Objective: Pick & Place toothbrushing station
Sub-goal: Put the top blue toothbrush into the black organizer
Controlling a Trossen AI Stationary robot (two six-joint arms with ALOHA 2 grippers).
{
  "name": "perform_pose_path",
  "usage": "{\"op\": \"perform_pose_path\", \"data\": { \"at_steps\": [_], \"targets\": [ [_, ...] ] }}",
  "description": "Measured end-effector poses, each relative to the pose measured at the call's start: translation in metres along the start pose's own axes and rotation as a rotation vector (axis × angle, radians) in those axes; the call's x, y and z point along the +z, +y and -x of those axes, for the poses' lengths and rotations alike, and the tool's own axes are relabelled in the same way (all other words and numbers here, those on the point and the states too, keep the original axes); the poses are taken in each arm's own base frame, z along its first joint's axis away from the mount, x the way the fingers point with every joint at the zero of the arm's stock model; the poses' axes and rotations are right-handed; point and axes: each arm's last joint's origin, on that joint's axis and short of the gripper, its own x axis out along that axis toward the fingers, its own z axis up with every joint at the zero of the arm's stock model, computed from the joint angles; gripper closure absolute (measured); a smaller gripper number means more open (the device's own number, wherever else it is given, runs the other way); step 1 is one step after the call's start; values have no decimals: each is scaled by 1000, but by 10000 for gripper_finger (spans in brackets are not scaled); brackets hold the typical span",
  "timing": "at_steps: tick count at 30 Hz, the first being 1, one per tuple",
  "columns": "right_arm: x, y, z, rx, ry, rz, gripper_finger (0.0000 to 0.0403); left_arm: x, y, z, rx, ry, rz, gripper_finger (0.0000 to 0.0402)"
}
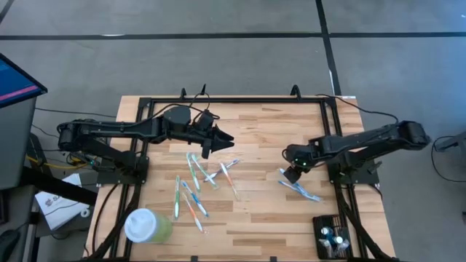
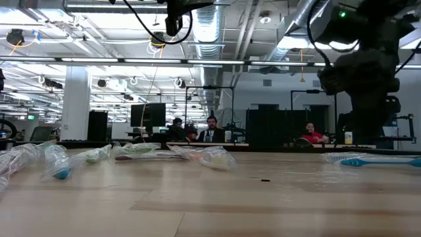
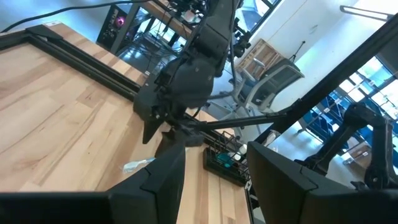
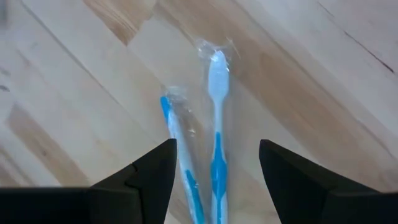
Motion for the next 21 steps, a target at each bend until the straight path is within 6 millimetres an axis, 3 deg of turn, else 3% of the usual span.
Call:
{"op": "perform_pose_path", "data": {
  "at_steps": [14, 21],
  "targets": [
    [8, 4, -41, -93, 83, 30, 182, 0, 0, 0, 0, 1, 0, 234],
    [8, 8, -47, -117, 101, 41, 182, 0, 0, 0, 0, 1, 0, 234]
  ]
}}
